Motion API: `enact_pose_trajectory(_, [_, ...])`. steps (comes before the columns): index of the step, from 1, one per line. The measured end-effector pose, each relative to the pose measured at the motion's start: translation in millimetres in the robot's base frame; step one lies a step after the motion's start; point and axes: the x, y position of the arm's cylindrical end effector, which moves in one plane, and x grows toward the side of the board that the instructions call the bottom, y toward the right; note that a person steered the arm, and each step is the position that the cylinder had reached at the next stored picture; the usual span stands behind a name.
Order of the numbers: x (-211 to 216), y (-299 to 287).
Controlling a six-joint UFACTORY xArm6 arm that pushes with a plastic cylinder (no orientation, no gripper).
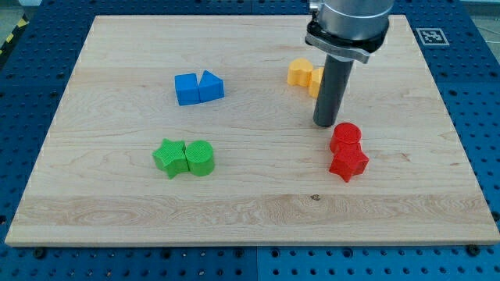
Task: Push the red circle into the red star
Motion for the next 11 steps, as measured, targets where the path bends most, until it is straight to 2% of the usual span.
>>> enact_pose_trajectory(2, [4, 38])
enact_pose_trajectory(5, [55, 48])
enact_pose_trajectory(7, [82, 87])
enact_pose_trajectory(8, [103, 79])
enact_pose_trajectory(11, [102, 32])
